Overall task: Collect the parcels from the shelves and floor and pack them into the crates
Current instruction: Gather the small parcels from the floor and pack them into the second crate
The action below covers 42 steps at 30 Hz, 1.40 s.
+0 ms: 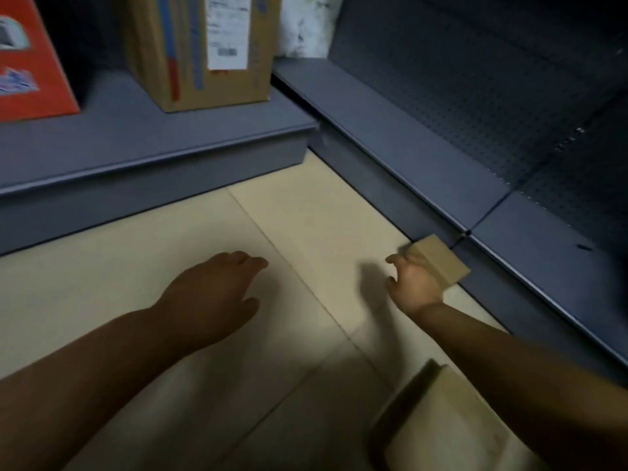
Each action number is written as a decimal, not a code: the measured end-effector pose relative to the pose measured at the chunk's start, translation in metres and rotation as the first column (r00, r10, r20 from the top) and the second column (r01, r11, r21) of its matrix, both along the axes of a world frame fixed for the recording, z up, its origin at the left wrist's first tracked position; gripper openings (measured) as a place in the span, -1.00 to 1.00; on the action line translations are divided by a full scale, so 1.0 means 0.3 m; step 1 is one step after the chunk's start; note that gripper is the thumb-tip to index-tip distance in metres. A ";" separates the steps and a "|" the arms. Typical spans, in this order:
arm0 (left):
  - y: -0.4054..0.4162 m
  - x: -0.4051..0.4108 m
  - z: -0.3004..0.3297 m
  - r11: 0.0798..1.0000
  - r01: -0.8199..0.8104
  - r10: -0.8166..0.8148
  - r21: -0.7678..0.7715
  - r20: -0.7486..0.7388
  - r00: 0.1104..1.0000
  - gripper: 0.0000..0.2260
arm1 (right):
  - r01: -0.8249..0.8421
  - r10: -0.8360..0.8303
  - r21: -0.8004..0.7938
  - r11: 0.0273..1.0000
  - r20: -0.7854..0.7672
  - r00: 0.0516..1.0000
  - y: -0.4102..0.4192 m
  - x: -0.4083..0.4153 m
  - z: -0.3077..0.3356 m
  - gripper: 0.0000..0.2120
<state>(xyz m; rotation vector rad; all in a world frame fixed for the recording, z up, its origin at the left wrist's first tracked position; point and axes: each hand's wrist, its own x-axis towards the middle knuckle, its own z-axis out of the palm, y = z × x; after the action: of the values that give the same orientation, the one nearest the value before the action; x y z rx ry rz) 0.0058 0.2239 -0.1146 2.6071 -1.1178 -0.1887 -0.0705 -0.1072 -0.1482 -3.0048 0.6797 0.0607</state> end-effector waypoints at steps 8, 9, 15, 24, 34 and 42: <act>-0.181 0.024 -0.087 0.997 0.076 -0.075 0.008 -0.043 0.996 -0.48 | 0.328 -0.342 -0.110 0.938 -0.163 0.925 -0.364 -0.027 -0.057 -0.36; -0.195 0.027 -0.093 0.997 0.081 -0.081 0.003 -0.043 0.996 -0.49 | 0.365 -0.372 -0.074 0.928 -0.181 0.910 -0.389 -0.020 -0.065 -0.30; -0.227 0.038 -0.115 0.995 0.099 -0.099 -0.009 -0.049 0.994 -0.51 | 0.498 -0.481 0.060 0.865 -0.185 0.857 -0.444 0.022 -0.146 -0.15; -0.168 0.052 -0.126 0.998 0.059 -0.058 0.033 -0.029 0.998 -0.55 | 0.530 -0.536 -0.084 0.844 -0.160 0.829 -0.355 0.068 -0.154 -0.29; -0.068 0.045 -0.097 0.999 -0.008 0.009 0.034 -0.023 1.000 -0.56 | 0.263 -0.280 0.319 0.910 0.005 0.960 0.024 0.168 -0.155 0.05; 0.139 0.089 -0.043 0.944 -0.326 0.321 -0.040 -0.096 0.942 -0.46 | -0.297 0.248 0.318 0.900 0.186 0.951 0.457 0.250 -0.056 0.11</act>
<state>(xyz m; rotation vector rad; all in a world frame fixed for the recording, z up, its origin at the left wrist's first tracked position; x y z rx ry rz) 0.0324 0.2656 -0.1275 2.6568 -0.6408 -0.1941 0.0045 0.0299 -0.1649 -2.7075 0.2007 -0.0200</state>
